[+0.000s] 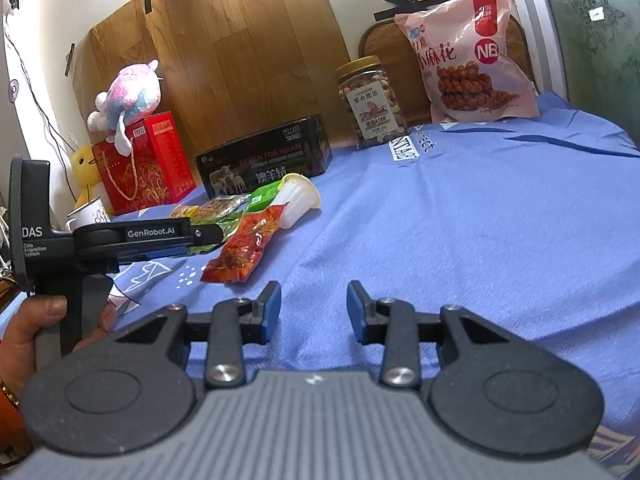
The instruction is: Organize snacks
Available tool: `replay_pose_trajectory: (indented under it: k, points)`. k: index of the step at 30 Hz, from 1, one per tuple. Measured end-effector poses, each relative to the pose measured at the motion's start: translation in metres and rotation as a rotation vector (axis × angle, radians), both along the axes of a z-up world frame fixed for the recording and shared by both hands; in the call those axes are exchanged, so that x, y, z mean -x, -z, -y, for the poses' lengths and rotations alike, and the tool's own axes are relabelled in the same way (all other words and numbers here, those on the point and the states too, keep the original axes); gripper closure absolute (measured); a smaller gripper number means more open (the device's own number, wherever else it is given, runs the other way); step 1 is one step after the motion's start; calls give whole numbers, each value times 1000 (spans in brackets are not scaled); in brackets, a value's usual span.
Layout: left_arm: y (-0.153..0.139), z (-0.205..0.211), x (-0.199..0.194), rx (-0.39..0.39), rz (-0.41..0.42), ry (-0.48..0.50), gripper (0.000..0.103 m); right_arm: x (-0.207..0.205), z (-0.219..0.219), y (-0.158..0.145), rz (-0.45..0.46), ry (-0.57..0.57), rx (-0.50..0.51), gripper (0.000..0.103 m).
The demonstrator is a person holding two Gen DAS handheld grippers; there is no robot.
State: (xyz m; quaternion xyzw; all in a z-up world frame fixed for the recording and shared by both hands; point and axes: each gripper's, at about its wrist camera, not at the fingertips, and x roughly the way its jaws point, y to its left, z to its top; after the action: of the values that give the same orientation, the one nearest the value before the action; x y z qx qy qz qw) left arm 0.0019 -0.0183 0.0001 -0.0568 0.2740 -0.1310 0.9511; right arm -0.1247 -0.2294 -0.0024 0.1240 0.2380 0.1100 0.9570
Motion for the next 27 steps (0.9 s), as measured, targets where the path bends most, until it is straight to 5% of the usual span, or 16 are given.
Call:
replay_pose_trajectory:
  k: [15,21,27]
  points:
    - [-3,-1,3,15,18,33,44,-4,-3,2,-7,-13,10,64]
    - [-15,-43,0,98,-109,73,46,-24,-5,-9,10,-74,7,64]
    - [-29,-51,-27,140,-220,199,46,-79,-17,-20,-67,-201,-35,64]
